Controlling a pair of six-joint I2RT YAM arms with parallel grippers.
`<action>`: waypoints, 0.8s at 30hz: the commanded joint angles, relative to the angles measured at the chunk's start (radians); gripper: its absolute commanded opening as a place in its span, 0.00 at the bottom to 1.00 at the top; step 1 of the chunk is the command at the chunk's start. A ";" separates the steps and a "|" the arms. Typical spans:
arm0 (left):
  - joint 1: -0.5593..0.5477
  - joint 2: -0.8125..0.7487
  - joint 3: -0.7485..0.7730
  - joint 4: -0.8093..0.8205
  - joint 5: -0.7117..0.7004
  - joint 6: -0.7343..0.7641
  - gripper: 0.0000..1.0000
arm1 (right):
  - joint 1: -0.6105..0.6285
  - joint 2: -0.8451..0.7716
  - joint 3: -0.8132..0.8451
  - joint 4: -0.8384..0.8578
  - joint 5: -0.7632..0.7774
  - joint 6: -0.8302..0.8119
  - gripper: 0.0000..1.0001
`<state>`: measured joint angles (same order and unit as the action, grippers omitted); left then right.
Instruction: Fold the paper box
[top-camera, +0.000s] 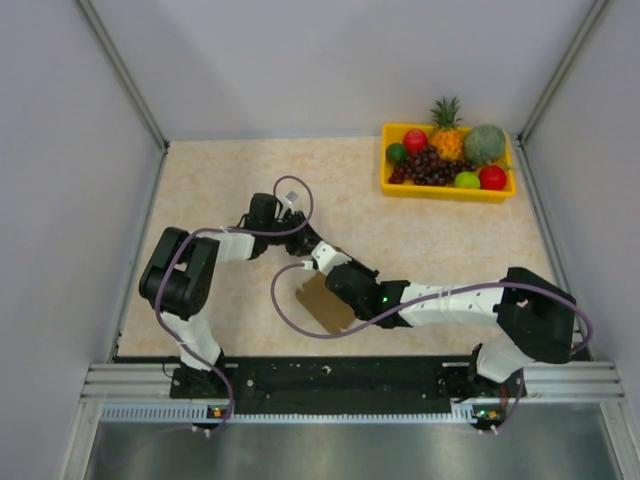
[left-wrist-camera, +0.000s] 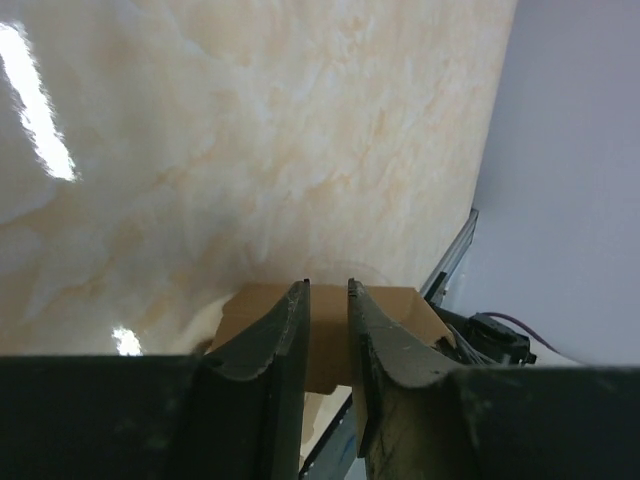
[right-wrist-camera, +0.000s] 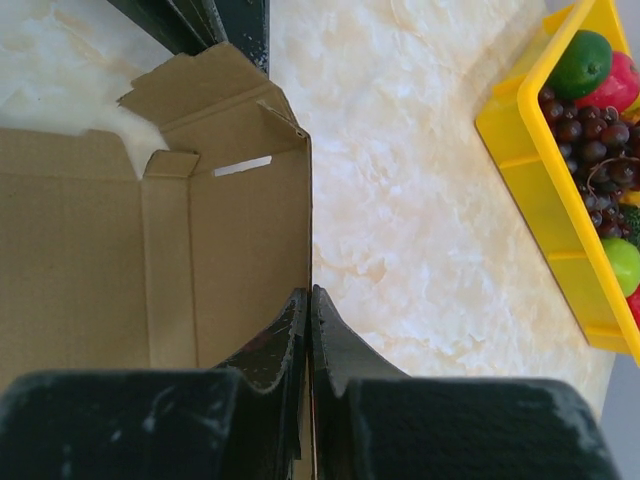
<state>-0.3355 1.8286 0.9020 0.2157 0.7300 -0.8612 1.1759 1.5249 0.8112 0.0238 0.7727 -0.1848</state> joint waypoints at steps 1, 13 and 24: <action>-0.019 -0.107 -0.048 0.102 0.045 -0.010 0.26 | 0.013 -0.034 -0.007 0.038 -0.047 -0.007 0.00; -0.088 -0.117 -0.132 0.218 0.000 -0.061 0.26 | 0.016 -0.019 -0.004 0.077 -0.072 -0.076 0.00; -0.099 -0.204 -0.311 0.496 -0.081 -0.139 0.31 | 0.018 -0.043 -0.043 0.128 -0.069 -0.088 0.00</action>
<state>-0.4149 1.6867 0.6460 0.5869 0.6415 -0.9745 1.1774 1.5246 0.7849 0.0723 0.7364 -0.2741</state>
